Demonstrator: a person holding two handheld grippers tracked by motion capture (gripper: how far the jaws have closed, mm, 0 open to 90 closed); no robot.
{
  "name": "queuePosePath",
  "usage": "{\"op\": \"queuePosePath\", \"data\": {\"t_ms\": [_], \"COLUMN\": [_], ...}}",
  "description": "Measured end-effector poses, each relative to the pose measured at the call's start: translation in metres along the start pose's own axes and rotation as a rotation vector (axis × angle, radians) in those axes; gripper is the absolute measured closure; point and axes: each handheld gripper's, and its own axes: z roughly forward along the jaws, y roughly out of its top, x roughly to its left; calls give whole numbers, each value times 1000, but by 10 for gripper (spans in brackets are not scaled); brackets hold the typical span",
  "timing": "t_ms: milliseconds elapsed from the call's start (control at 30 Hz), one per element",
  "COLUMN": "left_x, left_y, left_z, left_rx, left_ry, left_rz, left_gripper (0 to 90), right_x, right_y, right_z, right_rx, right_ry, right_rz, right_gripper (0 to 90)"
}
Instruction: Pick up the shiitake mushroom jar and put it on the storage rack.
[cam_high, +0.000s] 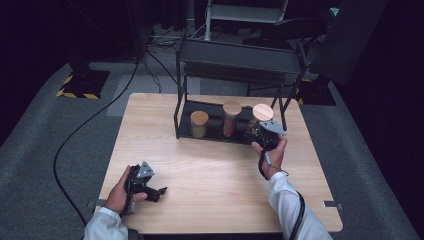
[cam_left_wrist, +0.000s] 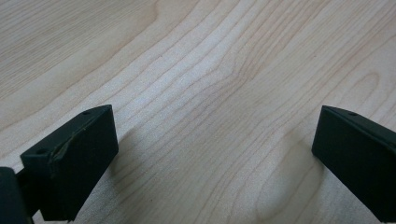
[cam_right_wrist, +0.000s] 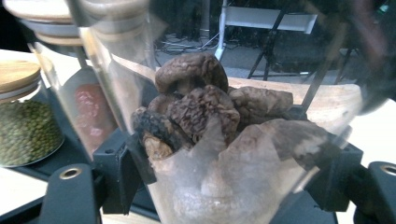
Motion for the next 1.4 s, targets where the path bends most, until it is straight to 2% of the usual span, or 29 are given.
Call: {"op": "queuePosePath", "data": {"t_ms": [200, 267, 333, 733, 967, 1400], "left_x": [0, 0, 0, 1, 1, 1], "left_y": [0, 0, 0, 0, 0, 0], "left_z": [0, 0, 0, 0, 0, 0], "left_rx": [0, 0, 0, 1, 1, 1], "left_ry": [0, 0, 0, -4, -4, -4], "left_rz": [1, 0, 0, 2, 2, 3], "left_gripper": [2, 2, 2, 2, 2, 1], "right_x": [2, 2, 4, 3, 5, 0], "right_y": [2, 1, 1, 2, 1, -2], "right_z": [9, 12, 15, 30, 38, 46], "right_rx": [9, 13, 16, 42, 58, 87], "right_ry": [-28, -23, -30, -47, -61, -69], "right_rz": [5, 7, -6, 35, 17, 25], "right_gripper": [248, 249, 248, 249, 248, 248]}}
